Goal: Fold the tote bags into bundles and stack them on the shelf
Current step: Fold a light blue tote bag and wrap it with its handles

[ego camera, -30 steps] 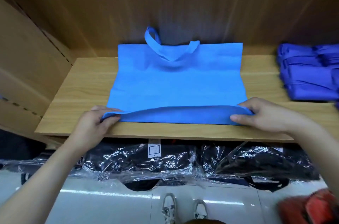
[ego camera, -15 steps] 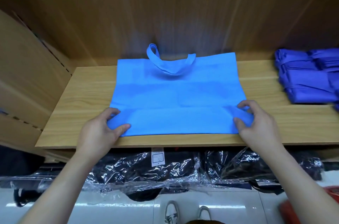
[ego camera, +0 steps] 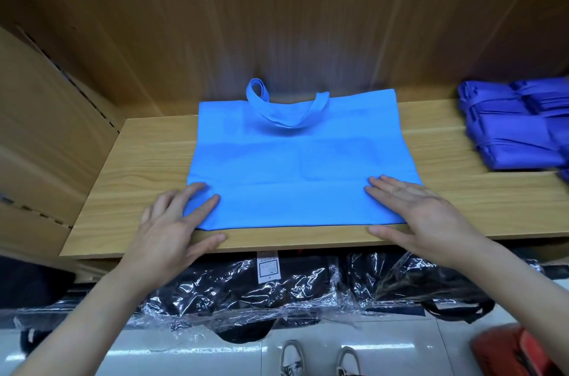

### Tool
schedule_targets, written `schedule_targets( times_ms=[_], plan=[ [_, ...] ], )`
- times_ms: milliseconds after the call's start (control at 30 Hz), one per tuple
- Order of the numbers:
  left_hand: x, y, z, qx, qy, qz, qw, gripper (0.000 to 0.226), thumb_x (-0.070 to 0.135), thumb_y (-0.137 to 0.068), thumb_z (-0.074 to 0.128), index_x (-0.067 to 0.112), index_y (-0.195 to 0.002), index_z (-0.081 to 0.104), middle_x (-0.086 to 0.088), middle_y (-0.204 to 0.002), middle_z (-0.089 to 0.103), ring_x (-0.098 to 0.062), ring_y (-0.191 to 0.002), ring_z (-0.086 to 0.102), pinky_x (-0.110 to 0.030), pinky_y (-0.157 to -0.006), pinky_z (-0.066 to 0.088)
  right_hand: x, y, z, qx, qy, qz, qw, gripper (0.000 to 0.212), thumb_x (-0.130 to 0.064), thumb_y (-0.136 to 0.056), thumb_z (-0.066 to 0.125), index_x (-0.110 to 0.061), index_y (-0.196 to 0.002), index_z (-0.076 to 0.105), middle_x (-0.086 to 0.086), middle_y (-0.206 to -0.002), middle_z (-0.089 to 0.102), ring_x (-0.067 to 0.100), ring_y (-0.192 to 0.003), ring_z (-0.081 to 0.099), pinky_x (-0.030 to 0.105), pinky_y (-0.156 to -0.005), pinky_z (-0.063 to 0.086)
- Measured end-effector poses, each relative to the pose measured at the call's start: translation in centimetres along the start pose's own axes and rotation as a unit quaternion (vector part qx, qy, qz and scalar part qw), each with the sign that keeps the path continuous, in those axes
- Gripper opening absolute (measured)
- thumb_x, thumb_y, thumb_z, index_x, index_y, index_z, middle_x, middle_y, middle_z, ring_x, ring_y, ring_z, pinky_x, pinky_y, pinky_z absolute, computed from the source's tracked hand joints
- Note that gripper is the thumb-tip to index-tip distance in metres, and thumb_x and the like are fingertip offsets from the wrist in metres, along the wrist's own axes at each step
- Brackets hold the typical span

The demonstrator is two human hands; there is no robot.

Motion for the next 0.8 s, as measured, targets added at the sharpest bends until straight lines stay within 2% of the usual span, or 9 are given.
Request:
schedule_targets(
  times_ms=[67, 133, 267, 333, 400, 533, 600, 667, 800],
  plan=[
    [0.1, -0.2, -0.1, -0.027, 0.010, 0.031, 0.999, 0.083, 0.081, -0.083, 0.027, 0.025, -0.141, 0.048, 0.007, -0.158, 0.027, -0.021, -0.143, 0.025, -0.050, -0.105, 0.039, 0.2, -0.2, -0.4, -0.002, -0.024, 0.009, 1.000, 0.086, -0.086, -0.074, 0.026, -0.037, -0.144, 0.041, -0.026, -0.149, 0.024, -0.005, -0.141, 0.021, 0.027, -0.114, 0.023],
    [-0.4, 0.0, -0.1, -0.065, 0.069, 0.036, 0.995, 0.089, 0.084, -0.080, 0.025, 0.028, -0.149, 0.034, 0.015, -0.159, 0.015, -0.005, -0.148, 0.009, -0.036, -0.117, 0.025, 0.3, -0.1, -1.1, -0.004, -0.054, 0.010, 0.999, 0.078, -0.080, -0.073, 0.038, -0.039, -0.139, 0.049, -0.027, -0.146, 0.029, -0.005, -0.139, 0.027, 0.036, -0.114, 0.032],
    [-1.3, 1.6, -0.3, -0.095, 0.053, 0.084, 0.990, 0.085, 0.068, -0.080, 0.042, 0.034, -0.153, 0.017, 0.016, -0.160, 0.005, -0.002, -0.147, 0.008, -0.022, -0.118, 0.014, 0.4, 1.3, -1.5, -0.056, -0.046, -0.035, 0.997, 0.068, -0.069, -0.071, 0.047, -0.048, -0.136, 0.047, -0.031, -0.148, 0.024, -0.009, -0.139, 0.025, 0.038, -0.112, 0.034],
    [-1.5, 2.0, -0.4, -0.072, 0.028, 0.100, 0.992, 0.077, 0.045, -0.080, 0.055, 0.029, -0.151, 0.030, 0.008, -0.158, 0.024, -0.008, -0.142, 0.027, -0.019, -0.113, 0.019, 0.5, 1.9, -1.3, -0.093, -0.006, -0.039, 0.995, 0.073, -0.071, -0.069, 0.046, -0.056, -0.139, 0.036, -0.036, -0.150, 0.012, -0.014, -0.140, 0.013, 0.030, -0.112, 0.026],
    [-1.9, 1.8, -0.5, -0.050, 0.052, 0.108, 0.992, 0.069, 0.042, -0.079, 0.060, 0.027, -0.144, 0.044, 0.008, -0.151, 0.039, -0.009, -0.135, 0.040, -0.017, -0.109, 0.022, 0.5, 2.0, -1.1, -0.081, -0.015, -0.048, 0.995, 0.069, -0.055, -0.071, 0.055, -0.057, -0.138, 0.037, -0.035, -0.151, 0.016, -0.013, -0.140, 0.016, 0.028, -0.110, 0.027],
    [-2.6, 1.7, -1.3, -0.017, 0.186, 0.083, 0.979, 0.058, 0.061, -0.077, 0.052, 0.031, -0.126, 0.064, 0.027, -0.136, 0.049, 0.008, -0.126, 0.045, -0.006, -0.107, 0.025, 1.2, 1.5, -2.0, -0.086, -0.269, 0.011, 0.959, 0.058, -0.007, -0.079, 0.071, -0.052, -0.115, 0.064, -0.031, -0.131, 0.052, -0.011, -0.130, 0.040, 0.016, -0.113, 0.027],
    [-3.0, 1.8, -1.3, -0.015, 0.235, 0.061, 0.970, 0.051, 0.062, -0.074, 0.064, 0.037, -0.118, 0.068, 0.037, -0.129, 0.051, 0.014, -0.122, 0.047, -0.007, -0.105, 0.029, 1.2, 1.4, -2.8, -0.102, -0.390, 0.048, 0.914, 0.036, -0.030, -0.074, 0.083, -0.045, -0.105, 0.072, -0.021, -0.120, 0.065, -0.005, -0.124, 0.051, 0.013, -0.108, 0.032],
    [-3.3, 1.7, -1.1, -0.009, 0.319, 0.019, 0.947, 0.039, 0.045, -0.070, 0.082, 0.036, -0.106, 0.074, 0.031, -0.126, 0.058, 0.010, -0.118, 0.053, -0.010, -0.104, 0.034, 1.7, 1.2, -3.1, -0.092, -0.462, 0.082, 0.878, 0.059, -0.069, -0.050, 0.082, -0.038, -0.100, 0.076, -0.010, -0.113, 0.071, 0.001, -0.111, 0.061, 0.010, -0.097, 0.041],
    [-2.9, 1.0, -0.5, 0.010, 0.524, -0.109, 0.845, 0.025, 0.009, -0.070, 0.072, 0.032, -0.078, 0.080, 0.017, -0.095, 0.074, 0.006, -0.091, 0.066, -0.004, -0.081, 0.045, 2.8, 1.0, -3.3, -0.041, -0.490, 0.117, 0.863, 0.078, -0.077, -0.037, 0.081, -0.029, -0.098, 0.077, -0.003, -0.100, 0.074, 0.005, -0.086, 0.064, 0.011, -0.078, 0.046]
  ],
)
Point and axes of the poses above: each hand's wrist, its own y-axis away from the middle knuckle, its own z-axis out of the palm, x = y × z, the point moved 3 cm from there along -y, towards the middle knuckle
